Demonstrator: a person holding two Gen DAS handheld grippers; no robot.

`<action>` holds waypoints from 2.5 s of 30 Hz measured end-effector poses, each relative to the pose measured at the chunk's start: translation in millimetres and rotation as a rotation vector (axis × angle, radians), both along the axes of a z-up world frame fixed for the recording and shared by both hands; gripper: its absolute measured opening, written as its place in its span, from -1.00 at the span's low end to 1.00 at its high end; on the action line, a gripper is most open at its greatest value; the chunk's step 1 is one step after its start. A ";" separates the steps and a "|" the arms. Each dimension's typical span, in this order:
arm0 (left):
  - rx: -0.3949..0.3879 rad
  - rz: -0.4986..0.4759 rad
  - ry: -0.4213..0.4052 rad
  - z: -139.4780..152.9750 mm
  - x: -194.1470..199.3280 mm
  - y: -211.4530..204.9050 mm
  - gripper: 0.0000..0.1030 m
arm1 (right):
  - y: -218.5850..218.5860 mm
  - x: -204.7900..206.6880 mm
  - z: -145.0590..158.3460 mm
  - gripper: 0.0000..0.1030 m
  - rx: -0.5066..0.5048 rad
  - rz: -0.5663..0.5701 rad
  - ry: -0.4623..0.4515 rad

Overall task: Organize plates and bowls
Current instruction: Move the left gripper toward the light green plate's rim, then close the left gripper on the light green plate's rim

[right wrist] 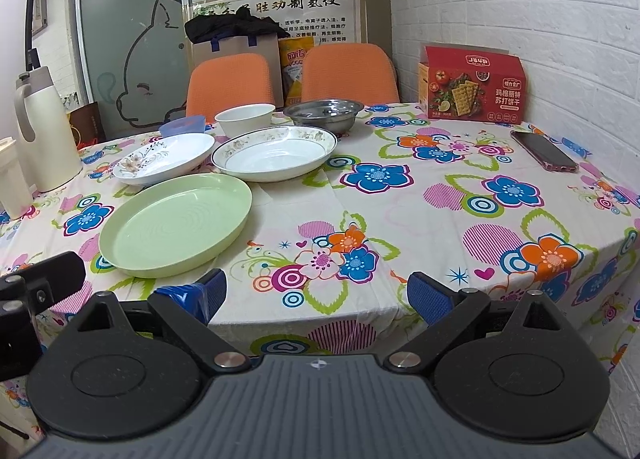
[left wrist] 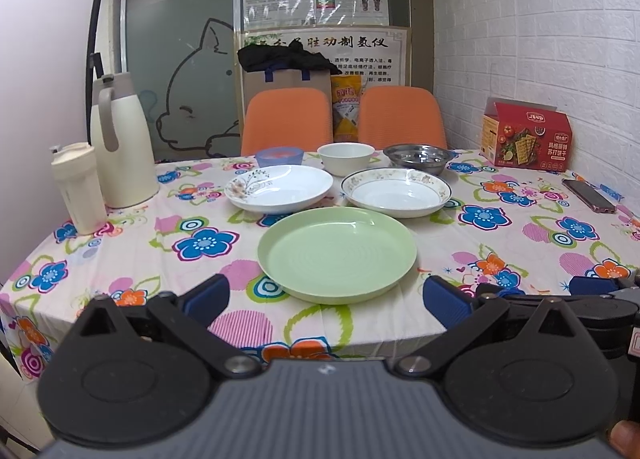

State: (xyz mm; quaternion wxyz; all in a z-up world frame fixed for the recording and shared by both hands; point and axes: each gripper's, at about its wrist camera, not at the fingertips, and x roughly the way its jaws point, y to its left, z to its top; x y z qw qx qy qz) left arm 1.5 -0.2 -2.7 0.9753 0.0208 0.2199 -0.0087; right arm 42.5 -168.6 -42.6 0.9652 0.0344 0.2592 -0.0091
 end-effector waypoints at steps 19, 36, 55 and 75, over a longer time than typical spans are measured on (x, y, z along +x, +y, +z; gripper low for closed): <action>-0.016 0.006 0.022 -2.7 4.2 6.0 0.99 | 3.0 0.1 -0.9 0.65 -0.005 0.003 0.002; -0.004 0.050 0.097 1.0 57.3 32.6 0.99 | 8.9 31.2 11.1 0.65 -0.053 0.009 0.058; -0.077 -0.110 0.262 17.9 166.6 81.0 0.99 | 26.0 120.9 15.3 0.64 -0.017 0.134 0.185; -0.172 -0.181 0.362 -44.1 215.0 91.6 0.99 | 53.9 153.4 -22.3 0.68 -0.053 0.230 0.228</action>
